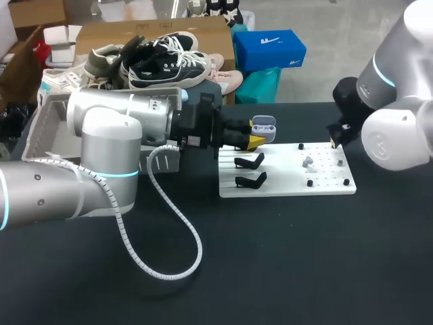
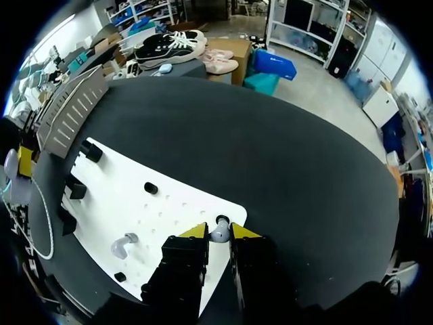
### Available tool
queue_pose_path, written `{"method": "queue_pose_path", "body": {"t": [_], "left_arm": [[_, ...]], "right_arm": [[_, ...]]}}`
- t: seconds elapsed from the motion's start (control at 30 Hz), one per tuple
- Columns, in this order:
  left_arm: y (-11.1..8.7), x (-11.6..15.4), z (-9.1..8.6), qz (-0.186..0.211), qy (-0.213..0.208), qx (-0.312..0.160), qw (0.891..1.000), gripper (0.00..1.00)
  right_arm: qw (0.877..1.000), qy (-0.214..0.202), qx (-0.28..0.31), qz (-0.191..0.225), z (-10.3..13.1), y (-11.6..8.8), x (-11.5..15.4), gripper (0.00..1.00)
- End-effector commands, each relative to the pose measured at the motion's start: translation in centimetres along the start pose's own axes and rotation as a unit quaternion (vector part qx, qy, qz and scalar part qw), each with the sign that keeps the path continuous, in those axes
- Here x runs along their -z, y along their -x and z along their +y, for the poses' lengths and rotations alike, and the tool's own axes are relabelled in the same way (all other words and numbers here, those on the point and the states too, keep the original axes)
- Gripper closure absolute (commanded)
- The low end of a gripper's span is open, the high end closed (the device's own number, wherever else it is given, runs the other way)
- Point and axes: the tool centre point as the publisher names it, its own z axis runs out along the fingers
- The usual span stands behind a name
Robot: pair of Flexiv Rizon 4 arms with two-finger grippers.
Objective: Pick up each earbud case from the left stands, insert the matching earbuds, close the lid, and place the case in the box.
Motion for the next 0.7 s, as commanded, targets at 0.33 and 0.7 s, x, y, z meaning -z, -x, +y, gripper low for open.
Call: {"method": "queue_pose_path", "body": {"t": [0.33,0.7], "left_arm": [[0.0,0.0,0.0,-0.001,0.001,0.000,1.000,1.00],[0.0,0.0,0.0,-0.001,0.001,0.000,1.000,1.00]], "right_arm": [[1.000,-0.031,0.006,-0.002,1.3,-0.4,3.4,1.00],[0.997,-0.057,0.056,0.002,5.2,-0.8,7.6,1.00]]}}
